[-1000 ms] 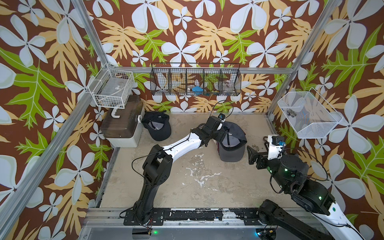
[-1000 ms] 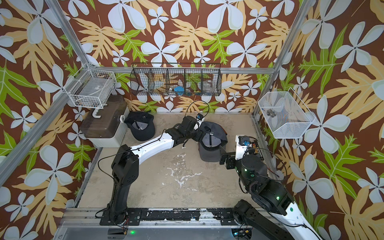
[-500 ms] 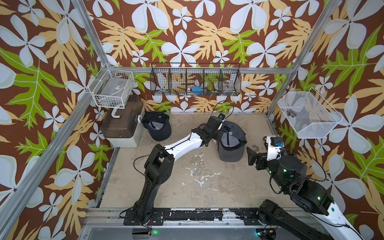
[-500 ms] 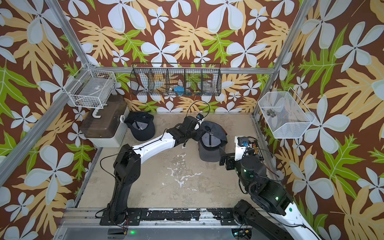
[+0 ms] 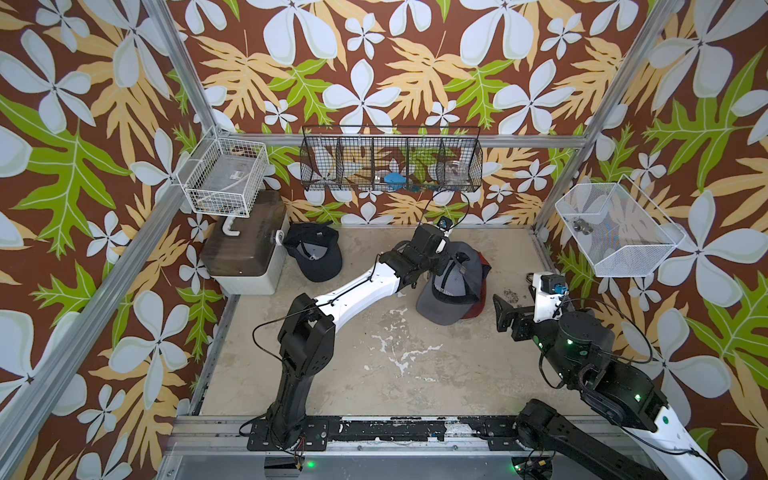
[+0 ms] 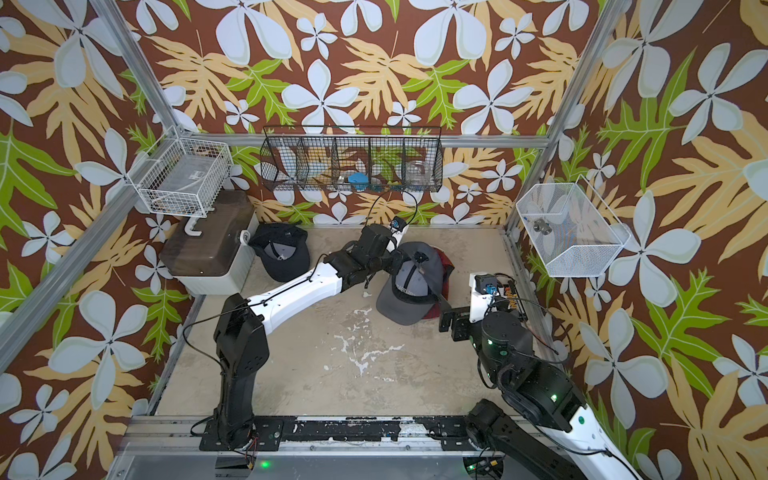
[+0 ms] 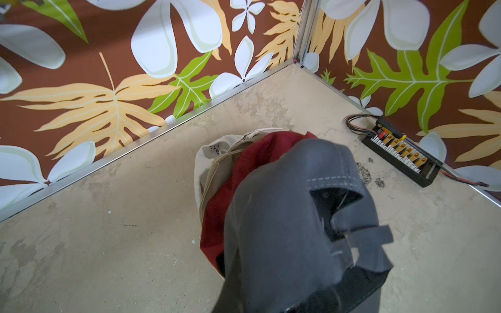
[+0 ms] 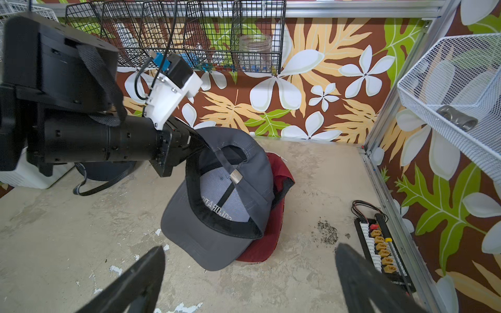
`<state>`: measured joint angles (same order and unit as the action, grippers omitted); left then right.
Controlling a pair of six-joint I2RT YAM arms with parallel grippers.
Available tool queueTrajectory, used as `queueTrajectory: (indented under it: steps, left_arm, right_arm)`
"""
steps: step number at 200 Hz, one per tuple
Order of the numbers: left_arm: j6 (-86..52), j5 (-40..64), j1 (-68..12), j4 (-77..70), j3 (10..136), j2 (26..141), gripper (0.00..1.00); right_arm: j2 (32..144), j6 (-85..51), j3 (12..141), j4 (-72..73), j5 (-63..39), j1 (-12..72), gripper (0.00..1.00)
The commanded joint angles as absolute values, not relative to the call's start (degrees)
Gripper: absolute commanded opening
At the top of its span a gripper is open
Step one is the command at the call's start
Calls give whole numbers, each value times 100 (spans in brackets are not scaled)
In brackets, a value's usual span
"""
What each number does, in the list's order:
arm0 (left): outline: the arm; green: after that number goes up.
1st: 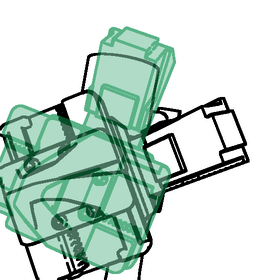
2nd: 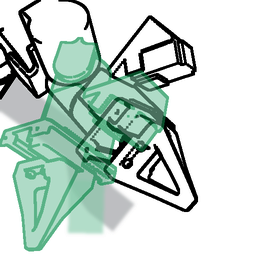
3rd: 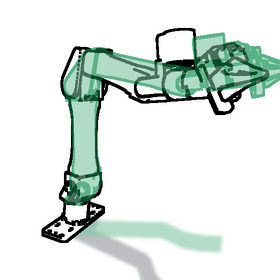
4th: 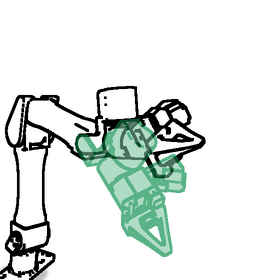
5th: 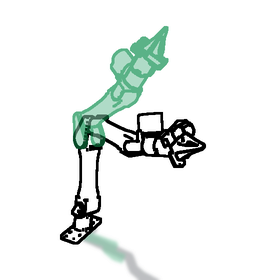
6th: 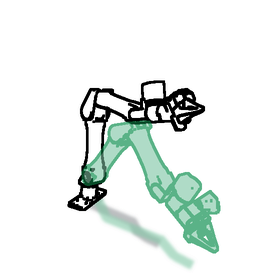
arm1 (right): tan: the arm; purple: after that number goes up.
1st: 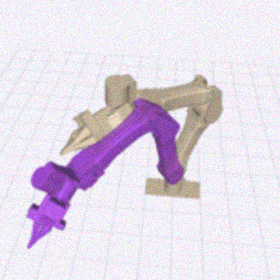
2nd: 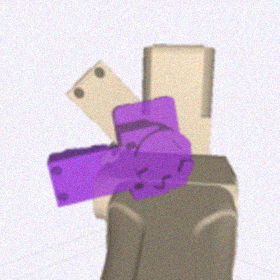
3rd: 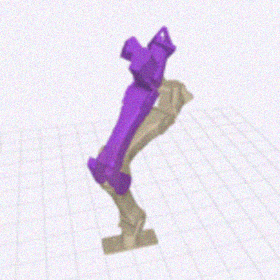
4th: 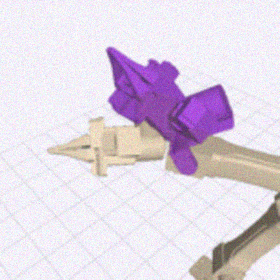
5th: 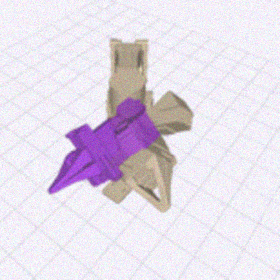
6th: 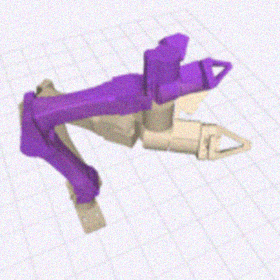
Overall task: Open the adjustable buckle of the baseball cap
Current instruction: Pick up the baseball cap.
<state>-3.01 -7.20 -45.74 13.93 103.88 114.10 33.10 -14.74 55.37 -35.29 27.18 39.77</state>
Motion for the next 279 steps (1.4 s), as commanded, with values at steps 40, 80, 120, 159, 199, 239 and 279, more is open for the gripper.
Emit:
queueTrajectory:
  steps: [40,80,120,159,199,239,279]
  left_arm:
    - [-466,-864,-4640,1782,10372,10683,0]
    - [-522,-1020,-4666,1838,9897,9871,0]
    - [-628,-1150,-4676,2088,9632,9232,0]
    - [-742,-1240,-4702,2192,9348,8639,0]
    - [-844,-1262,-4711,2190,8871,8063,0]
    - [-879,-1352,-4720,2199,8358,7477,0]
    - [-942,-1346,-4720,2471,8192,7064,0]
  right_arm:
    - [3209,-1475,5600,-3621,2811,3981,100]
    - [3099,-1444,5586,-3698,2880,3977,100]
    - [3058,-1393,5523,-3709,2798,3981,100]
    - [3011,-1430,5403,-3692,2648,3979,100]
    - [2989,-1476,5306,-3666,2570,3977,100]
    - [3083,-1466,5234,-3557,2475,3981,100]
    - [3112,-1432,5069,-3378,2375,3979,100]
